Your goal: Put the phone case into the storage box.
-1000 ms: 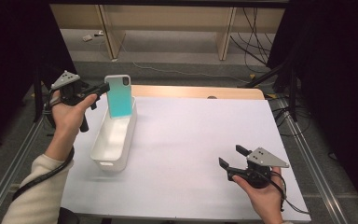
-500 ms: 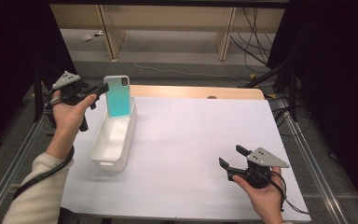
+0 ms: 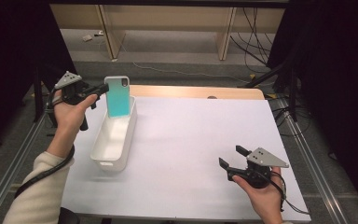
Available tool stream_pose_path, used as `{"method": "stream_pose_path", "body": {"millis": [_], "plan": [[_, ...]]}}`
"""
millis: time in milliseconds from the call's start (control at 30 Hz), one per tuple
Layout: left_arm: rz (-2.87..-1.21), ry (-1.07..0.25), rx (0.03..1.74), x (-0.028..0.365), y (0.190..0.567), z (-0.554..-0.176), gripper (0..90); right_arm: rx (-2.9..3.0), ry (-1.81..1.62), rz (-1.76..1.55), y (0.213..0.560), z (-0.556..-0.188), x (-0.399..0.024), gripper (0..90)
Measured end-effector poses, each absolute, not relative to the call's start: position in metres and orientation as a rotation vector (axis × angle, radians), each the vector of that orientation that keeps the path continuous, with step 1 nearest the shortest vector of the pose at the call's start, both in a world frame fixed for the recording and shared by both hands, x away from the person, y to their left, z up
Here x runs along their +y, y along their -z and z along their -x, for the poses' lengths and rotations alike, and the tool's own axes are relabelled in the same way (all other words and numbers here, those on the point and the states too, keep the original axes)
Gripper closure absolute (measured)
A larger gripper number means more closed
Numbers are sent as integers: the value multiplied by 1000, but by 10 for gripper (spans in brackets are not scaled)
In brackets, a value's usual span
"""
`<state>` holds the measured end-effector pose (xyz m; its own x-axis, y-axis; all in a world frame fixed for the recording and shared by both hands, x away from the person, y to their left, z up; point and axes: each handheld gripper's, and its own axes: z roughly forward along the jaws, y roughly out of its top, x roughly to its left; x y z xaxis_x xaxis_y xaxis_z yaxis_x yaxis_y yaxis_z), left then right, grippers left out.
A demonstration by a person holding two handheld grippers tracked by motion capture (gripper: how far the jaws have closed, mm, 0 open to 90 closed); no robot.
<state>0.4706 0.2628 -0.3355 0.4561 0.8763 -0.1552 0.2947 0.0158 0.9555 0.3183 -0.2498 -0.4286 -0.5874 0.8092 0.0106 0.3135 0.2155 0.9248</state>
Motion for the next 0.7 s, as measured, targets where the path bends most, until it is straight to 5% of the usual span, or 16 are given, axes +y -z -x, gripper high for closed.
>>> {"method": "stream_pose_path", "body": {"millis": [700], "plan": [[-1561,-632,1058,266,341,-480,835,2011,-1380,-1043,430,-319,-249,236]]}}
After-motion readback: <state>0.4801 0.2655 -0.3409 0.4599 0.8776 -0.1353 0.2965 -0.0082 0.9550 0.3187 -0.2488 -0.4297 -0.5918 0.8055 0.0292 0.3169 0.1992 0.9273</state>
